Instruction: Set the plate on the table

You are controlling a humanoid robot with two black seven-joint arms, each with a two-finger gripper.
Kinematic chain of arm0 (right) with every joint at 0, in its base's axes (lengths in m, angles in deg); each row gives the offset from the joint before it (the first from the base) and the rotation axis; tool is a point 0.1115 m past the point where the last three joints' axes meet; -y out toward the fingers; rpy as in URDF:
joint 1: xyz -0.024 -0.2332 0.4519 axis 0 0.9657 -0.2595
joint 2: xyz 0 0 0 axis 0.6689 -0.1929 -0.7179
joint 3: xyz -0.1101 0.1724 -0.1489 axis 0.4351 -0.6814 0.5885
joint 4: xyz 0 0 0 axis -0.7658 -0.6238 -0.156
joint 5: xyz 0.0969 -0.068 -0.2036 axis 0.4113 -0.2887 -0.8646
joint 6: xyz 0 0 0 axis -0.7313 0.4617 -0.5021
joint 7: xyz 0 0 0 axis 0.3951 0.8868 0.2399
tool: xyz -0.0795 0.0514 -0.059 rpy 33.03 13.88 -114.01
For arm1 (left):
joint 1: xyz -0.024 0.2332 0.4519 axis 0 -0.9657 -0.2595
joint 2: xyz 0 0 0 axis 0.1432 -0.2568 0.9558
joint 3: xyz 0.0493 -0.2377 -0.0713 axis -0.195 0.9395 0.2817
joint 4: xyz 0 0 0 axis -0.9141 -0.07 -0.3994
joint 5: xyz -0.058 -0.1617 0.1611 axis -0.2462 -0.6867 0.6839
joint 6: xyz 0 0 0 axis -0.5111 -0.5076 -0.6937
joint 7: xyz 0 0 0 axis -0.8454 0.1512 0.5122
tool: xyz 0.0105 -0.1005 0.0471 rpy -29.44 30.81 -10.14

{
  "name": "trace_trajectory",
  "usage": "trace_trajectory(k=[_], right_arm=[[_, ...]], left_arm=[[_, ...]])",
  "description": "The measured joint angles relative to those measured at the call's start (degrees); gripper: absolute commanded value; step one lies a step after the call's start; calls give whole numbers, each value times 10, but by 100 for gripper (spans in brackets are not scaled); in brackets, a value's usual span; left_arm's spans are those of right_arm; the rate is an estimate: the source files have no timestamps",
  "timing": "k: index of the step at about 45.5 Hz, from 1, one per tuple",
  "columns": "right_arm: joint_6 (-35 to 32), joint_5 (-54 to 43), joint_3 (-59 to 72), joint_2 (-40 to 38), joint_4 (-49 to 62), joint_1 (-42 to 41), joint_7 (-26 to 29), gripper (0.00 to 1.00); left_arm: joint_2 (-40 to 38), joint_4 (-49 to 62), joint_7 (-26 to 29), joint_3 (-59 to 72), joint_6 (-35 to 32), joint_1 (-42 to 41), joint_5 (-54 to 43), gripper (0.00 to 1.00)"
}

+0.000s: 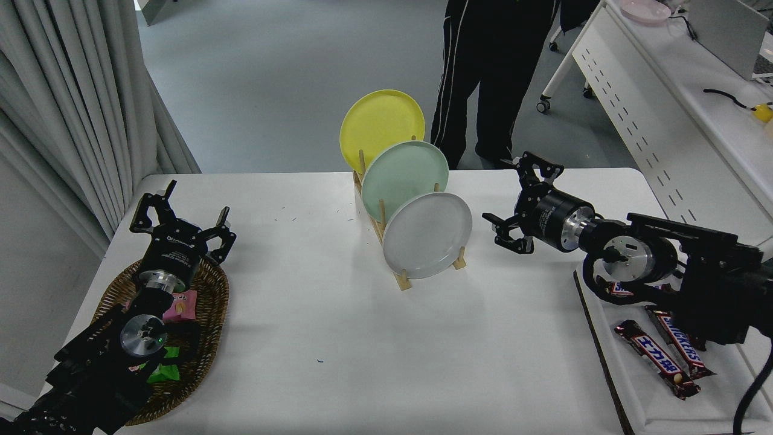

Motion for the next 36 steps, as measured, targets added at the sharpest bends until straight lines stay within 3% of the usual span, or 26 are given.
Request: trace_trajectory(k=[13,25,36], right_arm=[[14,-15,-4,22,7,-9,33,100],[102,-40,-25,61,16,-17,45,100],[140,-47,-35,114,51,-29,48,100]], left_arm=[[0,0,0,0,0,0,0,100],[0,0,0,0,0,0,0,100],[0,0,0,0,0,0,0,100]])
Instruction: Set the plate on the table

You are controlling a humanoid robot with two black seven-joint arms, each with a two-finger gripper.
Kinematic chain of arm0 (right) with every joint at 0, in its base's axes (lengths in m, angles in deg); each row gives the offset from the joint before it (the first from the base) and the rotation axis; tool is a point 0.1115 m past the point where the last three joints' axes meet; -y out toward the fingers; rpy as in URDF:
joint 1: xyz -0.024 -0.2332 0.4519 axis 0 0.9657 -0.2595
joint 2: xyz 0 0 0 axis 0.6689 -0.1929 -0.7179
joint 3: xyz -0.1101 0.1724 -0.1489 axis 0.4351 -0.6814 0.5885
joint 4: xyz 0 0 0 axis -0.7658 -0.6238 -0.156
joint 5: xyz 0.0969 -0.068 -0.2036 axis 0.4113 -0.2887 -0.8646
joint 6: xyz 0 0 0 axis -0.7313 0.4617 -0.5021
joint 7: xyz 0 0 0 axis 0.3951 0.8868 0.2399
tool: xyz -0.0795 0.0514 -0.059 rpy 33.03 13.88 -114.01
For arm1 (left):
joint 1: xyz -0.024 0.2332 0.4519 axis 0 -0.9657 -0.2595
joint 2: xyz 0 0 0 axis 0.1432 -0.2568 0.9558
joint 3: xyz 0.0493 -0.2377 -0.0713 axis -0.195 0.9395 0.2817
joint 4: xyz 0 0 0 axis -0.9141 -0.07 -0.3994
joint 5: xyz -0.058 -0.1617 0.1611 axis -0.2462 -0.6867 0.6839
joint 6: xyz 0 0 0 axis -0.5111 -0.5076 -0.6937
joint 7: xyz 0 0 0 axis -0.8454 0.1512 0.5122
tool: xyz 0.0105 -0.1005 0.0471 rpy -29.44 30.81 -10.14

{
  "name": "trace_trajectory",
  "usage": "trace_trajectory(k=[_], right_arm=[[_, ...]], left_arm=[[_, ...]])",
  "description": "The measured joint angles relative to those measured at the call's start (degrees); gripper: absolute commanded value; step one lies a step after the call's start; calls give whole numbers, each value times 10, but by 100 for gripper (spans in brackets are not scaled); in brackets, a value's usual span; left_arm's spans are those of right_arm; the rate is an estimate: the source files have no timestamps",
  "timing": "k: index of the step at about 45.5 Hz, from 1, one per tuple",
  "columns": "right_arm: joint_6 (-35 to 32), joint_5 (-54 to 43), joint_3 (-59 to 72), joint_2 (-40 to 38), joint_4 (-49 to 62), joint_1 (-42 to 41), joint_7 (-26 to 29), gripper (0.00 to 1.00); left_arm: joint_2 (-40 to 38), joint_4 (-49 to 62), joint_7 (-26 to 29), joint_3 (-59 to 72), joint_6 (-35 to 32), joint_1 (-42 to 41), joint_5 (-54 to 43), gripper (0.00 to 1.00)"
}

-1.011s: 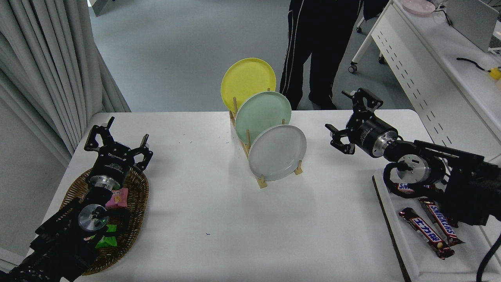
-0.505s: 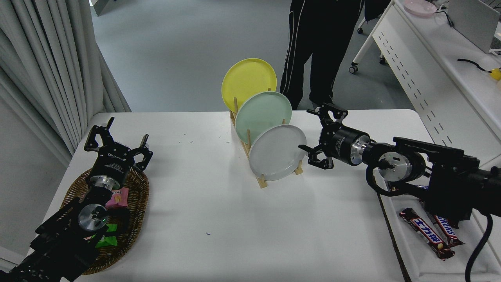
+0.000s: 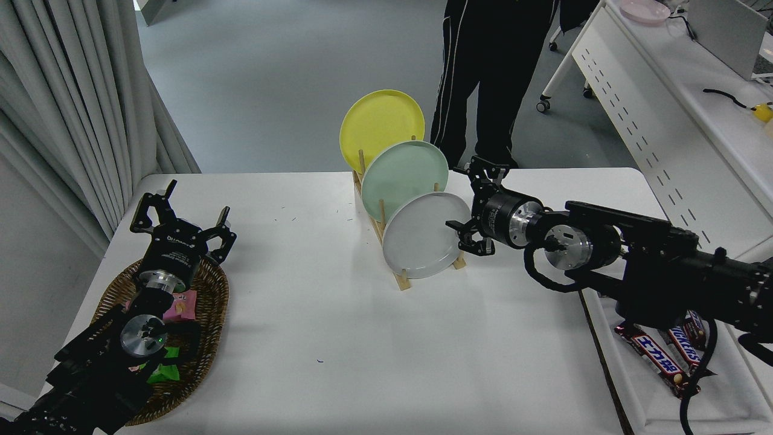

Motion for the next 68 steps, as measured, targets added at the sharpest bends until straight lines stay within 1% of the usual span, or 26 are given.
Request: trace_trajectory(k=[6,16,32,37,39,43,46,48,51,53,57,60,68], right_arm=[[8,1,-2,30,28,-11,3,99],[28,-3,8,55,50,-24,15,99],[37,-18,65,65,59,-54,36,100],[36,-20,74,66,60,-58,38,98],[36,-21,77,67,61,-59,39,96],[36,-24,81,67,61,-61,45,85],[36,-28,83,67,62,-62,51,81],[37,-31,84,67,62,-62,53,74],[37,-33,84,68,63,-63,57,69],[36,-35,84,68,63,-63,59,64],[34,-37,83,68,63,-64,62,62],[33,-38,80,68,63,-64,66,56],[31,-38,77,66,64,-65,83,47]], left_arm=[[0,0,0,0,0,0,0,100],[0,0,0,0,0,0,0,100],[0,0,0,0,0,0,0,100],[0,0,0,0,0,0,0,100],[0,0,0,0,0,0,0,100],[0,0,0,0,0,0,0,100],[0,0,0,0,0,0,0,100],[0,0,0,0,0,0,0,100],[0,0,0,0,0,0,0,100],[0,0,0,0,0,0,0,100],[0,0,0,0,0,0,0,100],[0,0,0,0,0,0,0,100],[0,0,0,0,0,0,0,100]])
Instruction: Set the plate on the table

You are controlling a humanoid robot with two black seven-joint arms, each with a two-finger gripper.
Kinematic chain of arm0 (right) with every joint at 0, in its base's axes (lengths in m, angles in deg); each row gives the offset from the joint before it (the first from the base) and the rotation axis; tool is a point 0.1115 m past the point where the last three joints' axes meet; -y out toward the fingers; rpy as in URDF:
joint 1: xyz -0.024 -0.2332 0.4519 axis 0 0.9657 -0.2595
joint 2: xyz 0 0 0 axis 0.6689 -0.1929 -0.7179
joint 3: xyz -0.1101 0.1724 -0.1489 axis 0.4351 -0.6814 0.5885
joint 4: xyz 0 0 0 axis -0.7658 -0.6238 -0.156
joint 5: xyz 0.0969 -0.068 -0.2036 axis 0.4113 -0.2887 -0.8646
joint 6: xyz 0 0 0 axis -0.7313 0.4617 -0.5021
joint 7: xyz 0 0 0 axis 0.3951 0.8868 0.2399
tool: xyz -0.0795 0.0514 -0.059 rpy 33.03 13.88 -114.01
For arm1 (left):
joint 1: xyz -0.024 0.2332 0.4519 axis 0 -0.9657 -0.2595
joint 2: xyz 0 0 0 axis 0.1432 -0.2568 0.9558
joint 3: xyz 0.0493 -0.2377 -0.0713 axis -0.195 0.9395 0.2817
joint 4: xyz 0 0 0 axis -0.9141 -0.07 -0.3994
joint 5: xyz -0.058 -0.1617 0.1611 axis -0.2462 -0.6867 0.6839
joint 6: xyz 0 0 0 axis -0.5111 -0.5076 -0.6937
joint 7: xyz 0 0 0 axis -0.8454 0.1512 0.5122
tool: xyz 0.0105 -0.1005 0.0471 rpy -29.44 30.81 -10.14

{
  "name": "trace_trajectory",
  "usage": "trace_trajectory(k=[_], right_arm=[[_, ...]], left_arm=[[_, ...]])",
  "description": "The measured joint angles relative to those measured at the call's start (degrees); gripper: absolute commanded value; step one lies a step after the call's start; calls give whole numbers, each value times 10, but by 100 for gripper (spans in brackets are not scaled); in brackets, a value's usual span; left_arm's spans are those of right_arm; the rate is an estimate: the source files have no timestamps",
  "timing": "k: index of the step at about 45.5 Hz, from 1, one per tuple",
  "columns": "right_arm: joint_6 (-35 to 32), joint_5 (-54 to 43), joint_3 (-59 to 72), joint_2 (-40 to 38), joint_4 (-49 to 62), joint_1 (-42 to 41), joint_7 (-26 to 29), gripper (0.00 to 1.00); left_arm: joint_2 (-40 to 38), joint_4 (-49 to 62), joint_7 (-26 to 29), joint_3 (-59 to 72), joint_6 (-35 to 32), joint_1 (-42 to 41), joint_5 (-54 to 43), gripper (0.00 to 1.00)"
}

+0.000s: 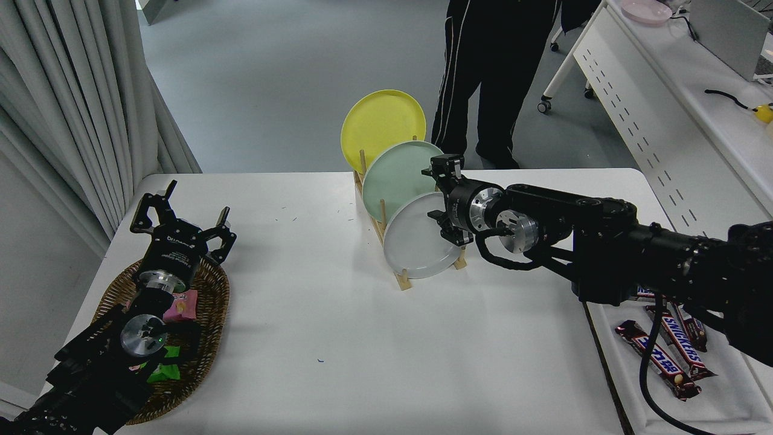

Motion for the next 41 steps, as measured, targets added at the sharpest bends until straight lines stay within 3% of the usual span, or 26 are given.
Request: trace_trajectory(k=[20,28,41], right_arm=[[2,5,-15,0,8,1,28,46],[3,6,-25,1,16,3,31,32],[0,6,-45,4,21,6,47,22]], left_arm=[[0,0,0,0,0,0,0,100],[0,0,0,0,0,0,0,100],[0,0,0,0,0,0,0,100]])
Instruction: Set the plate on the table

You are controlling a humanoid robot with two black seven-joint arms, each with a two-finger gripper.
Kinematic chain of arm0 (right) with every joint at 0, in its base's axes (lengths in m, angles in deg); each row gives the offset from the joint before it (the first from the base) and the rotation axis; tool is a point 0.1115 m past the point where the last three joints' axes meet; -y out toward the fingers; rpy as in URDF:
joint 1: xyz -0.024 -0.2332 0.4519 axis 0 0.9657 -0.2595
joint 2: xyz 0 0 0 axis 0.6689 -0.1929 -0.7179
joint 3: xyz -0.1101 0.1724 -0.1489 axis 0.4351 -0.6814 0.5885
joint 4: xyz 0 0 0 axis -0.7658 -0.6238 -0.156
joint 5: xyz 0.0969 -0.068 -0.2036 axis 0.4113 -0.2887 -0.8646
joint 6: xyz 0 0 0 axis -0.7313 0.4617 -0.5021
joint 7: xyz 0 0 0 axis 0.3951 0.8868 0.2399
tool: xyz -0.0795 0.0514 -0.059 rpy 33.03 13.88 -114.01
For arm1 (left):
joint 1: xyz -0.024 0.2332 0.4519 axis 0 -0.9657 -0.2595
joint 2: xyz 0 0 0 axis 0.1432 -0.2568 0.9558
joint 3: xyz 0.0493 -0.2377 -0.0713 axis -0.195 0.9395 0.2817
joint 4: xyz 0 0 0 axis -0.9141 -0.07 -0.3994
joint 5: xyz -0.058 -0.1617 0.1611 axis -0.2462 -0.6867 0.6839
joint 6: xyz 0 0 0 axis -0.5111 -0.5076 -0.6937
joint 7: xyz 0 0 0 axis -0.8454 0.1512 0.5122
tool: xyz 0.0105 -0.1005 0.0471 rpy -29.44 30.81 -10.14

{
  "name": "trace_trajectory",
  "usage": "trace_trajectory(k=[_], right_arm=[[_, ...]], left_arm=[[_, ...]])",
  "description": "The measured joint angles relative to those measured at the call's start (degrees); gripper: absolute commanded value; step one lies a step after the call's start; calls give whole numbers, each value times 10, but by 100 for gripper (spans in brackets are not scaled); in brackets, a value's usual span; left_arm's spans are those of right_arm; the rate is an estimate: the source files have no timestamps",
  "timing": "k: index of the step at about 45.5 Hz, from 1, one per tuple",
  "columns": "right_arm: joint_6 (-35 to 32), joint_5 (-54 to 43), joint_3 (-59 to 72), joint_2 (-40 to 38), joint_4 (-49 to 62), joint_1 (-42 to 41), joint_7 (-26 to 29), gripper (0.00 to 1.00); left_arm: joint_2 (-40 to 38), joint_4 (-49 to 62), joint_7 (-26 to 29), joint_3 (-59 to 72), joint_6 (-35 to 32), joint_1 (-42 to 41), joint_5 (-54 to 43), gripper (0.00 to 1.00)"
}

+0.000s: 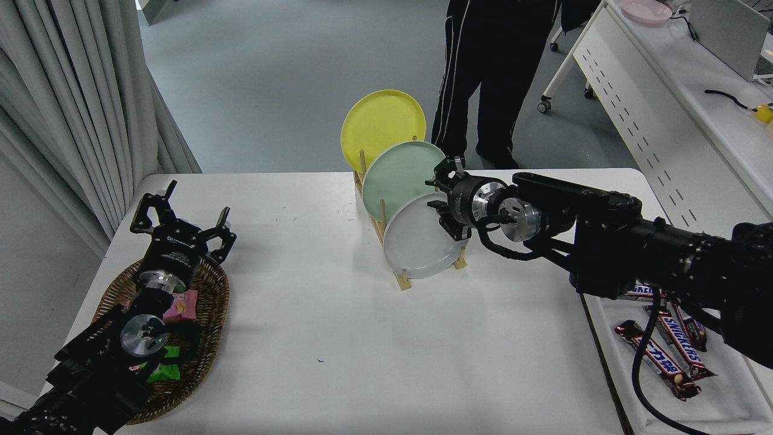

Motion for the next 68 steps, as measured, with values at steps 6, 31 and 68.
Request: trace_trajectory(k=[6,31,68], right_arm=[[-1,0,-5,2,1,2,6,22],[0,1,-13,17,23,4,12,20],[-11,-2,-31,18,26,1,39,0]], left_arm=[[0,0,0,0,0,0,0,100],[0,0,0,0,0,0,0,100],[0,0,0,0,0,0,0,100]])
